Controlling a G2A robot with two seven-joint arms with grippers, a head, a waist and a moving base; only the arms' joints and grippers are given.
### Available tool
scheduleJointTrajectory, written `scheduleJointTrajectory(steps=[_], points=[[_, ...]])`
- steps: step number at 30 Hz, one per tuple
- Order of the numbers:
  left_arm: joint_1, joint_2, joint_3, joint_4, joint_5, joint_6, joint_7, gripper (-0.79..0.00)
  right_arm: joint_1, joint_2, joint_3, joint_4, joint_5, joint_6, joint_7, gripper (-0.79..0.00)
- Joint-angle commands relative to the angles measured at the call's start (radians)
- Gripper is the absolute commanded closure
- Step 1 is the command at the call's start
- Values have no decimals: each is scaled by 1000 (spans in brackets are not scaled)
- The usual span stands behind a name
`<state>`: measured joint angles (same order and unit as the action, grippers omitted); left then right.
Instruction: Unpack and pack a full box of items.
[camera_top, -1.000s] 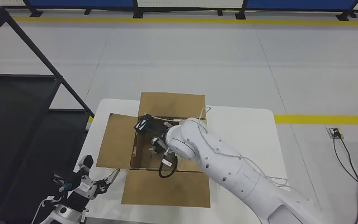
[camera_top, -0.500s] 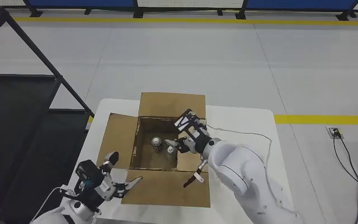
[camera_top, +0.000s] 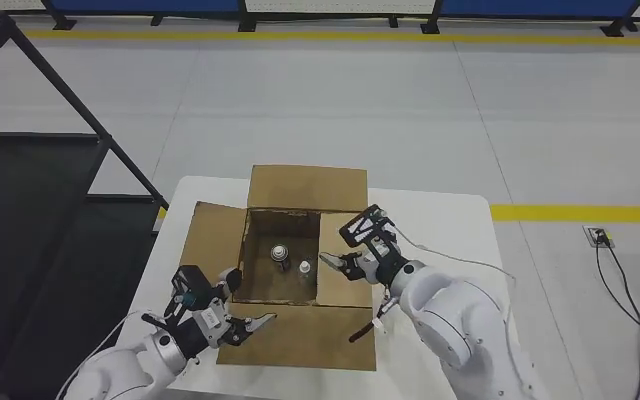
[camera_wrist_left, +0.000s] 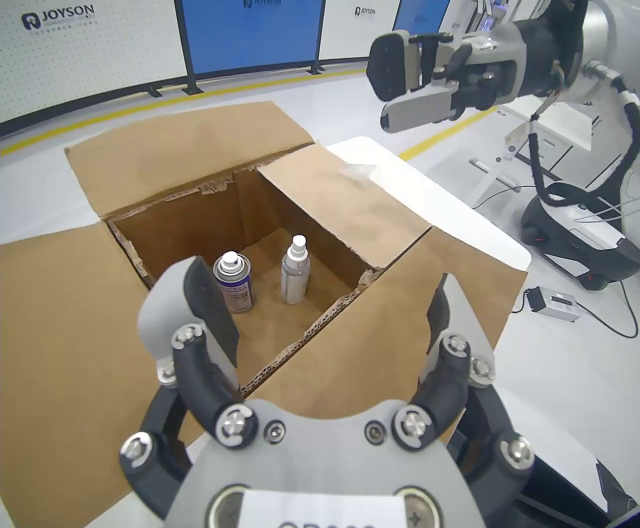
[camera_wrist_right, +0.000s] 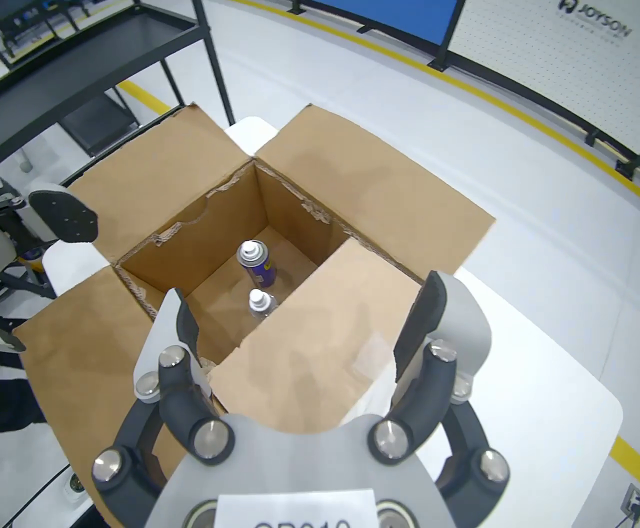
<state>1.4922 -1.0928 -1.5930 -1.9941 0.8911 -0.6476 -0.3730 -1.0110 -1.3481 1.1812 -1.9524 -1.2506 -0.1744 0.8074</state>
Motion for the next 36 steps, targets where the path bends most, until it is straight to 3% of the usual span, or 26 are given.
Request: scheduleJointTrajectory(steps=[1, 8, 16, 21, 31, 36], points=[[-11, 0, 20, -2, 1, 12, -7, -785, -54, 10, 34, -41, -55, -8, 15, -785], [-51, 1, 71, 8, -69, 11, -50, -785, -158, 24, 100, -102, -211, 94, 173, -785], [-61, 3, 71, 10, -107, 3, -70, -785, -159, 24, 99, -97, -214, 93, 170, -785], [-61, 3, 71, 10, -107, 3, -70, -785, -126, 23, 88, 12, -270, 95, 182, -785], [-61, 3, 71, 10, -107, 3, -70, -785, -82, 16, 57, 188, -236, 75, 149, -785], [-61, 3, 71, 10, -107, 3, -70, -785, -59, 8, 17, 248, -280, 134, 129, -785]])
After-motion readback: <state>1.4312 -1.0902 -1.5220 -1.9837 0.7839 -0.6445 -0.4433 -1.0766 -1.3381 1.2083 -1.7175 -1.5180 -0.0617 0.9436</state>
